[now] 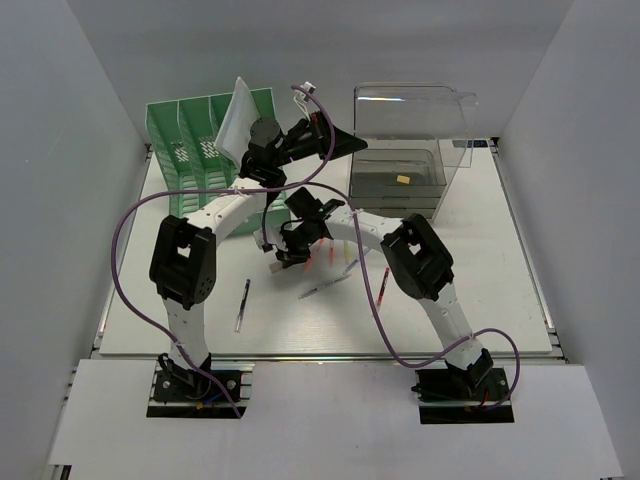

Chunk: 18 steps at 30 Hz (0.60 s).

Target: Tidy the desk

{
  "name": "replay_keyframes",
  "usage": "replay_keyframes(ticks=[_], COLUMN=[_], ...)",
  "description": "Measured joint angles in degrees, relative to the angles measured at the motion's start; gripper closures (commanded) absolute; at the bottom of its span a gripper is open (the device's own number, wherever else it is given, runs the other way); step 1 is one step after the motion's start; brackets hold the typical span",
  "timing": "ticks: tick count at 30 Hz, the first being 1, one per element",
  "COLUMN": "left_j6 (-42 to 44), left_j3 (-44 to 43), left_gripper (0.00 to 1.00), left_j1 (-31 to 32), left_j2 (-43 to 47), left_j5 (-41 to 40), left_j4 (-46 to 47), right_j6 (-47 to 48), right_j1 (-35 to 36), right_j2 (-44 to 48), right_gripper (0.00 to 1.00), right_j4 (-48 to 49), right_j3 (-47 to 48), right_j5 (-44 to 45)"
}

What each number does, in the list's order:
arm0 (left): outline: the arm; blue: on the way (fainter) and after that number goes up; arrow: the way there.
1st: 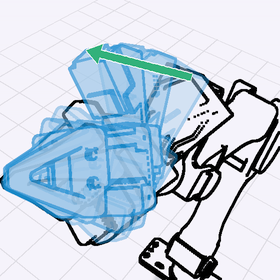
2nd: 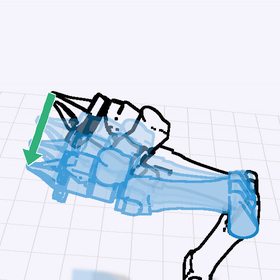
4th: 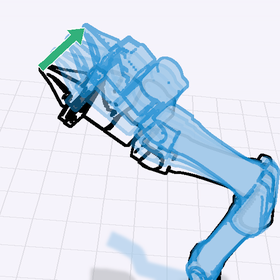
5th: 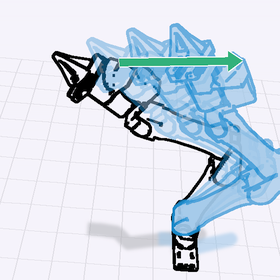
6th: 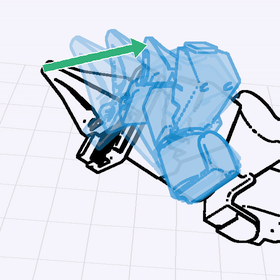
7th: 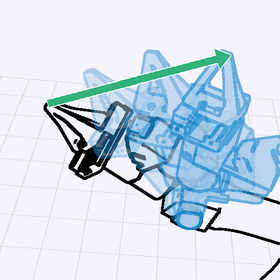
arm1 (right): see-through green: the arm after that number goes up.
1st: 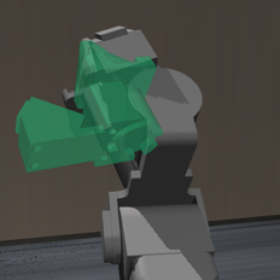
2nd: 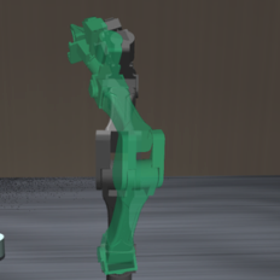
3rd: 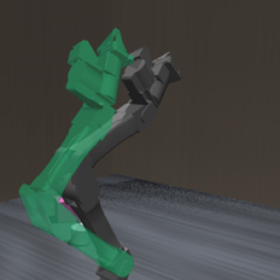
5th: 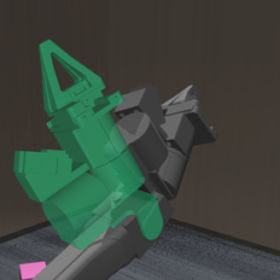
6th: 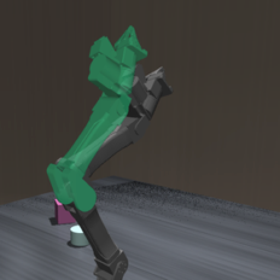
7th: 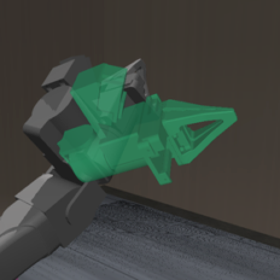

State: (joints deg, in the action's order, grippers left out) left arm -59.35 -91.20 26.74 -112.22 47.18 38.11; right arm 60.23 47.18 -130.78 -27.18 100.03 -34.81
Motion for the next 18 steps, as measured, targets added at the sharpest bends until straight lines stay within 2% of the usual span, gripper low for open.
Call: replay_keyframes(ticks=[1, 2, 4, 8, 12, 18], left_j6=[0.0, 0.0, 0.0, 0.0, 0.2, 0.4], left_j3=[0.0, 0.0, 0.0, 0.0, 0.0, 0.0], left_gripper=[0.96, 0.96, 0.96, 0.96, 0.96, 0.96], left_j1=[0.0, 0.0, 0.0, -0.2, -0.3, -0.3], left_j2=[0.0, 0.0, 0.0, 0.0, 0.0, 0.0], left_j5=[0.0, 0.0, 0.0, 0.0, 0.0, -0.1], left_j4=[0.0, 0.0, 0.0, -0.1, -0.2, -0.4], right_j6=[0.2, 0.3, 0.3, -0.5, -2.5, -5.3], right_j1=[0.0, 0.0, 0.1, 0.2, 0.3, 0.2], right_j2=[0.0, 0.0, 0.3, 6.1, 18.1, 36.5], right_gripper=[0.78, 0.9, 1.0, 1.0, 1.0, 1.0], right_j4=[-0.2, -0.2, -0.2, 4.1, 6.5, 12.0], right_j3=[0.0, 0.0, -0.2, -9.5, -24.4, -37.2], right_j5=[0.0, 0.2, 0.4, 2.7, 6.8, 12.5])
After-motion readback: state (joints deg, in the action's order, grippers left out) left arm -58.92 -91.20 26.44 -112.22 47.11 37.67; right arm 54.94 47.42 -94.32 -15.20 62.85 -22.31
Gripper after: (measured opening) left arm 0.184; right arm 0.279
